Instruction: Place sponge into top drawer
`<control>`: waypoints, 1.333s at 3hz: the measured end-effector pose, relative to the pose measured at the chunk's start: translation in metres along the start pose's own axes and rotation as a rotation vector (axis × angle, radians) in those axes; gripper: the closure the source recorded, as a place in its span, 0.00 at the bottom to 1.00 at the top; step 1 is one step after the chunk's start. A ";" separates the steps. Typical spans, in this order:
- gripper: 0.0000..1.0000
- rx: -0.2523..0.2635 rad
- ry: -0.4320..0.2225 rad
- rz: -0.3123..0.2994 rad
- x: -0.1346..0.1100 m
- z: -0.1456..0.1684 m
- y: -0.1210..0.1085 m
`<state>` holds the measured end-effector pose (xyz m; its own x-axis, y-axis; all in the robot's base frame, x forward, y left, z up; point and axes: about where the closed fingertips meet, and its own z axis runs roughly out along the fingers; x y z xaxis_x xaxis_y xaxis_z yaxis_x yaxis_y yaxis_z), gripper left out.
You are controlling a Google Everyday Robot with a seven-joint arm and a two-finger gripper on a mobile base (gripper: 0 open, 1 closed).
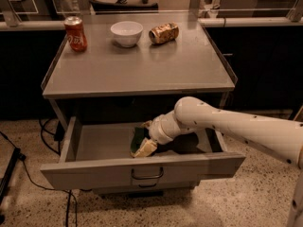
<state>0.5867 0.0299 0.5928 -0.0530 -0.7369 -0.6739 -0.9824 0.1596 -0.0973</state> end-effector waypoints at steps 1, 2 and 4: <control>0.37 0.000 0.000 0.000 0.000 0.000 0.000; 0.13 0.000 0.000 0.000 0.000 0.000 0.000; 0.00 0.000 0.000 0.000 0.000 0.000 0.000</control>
Offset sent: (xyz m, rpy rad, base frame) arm 0.0000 0.0000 0.0000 0.0000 0.0000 0.0000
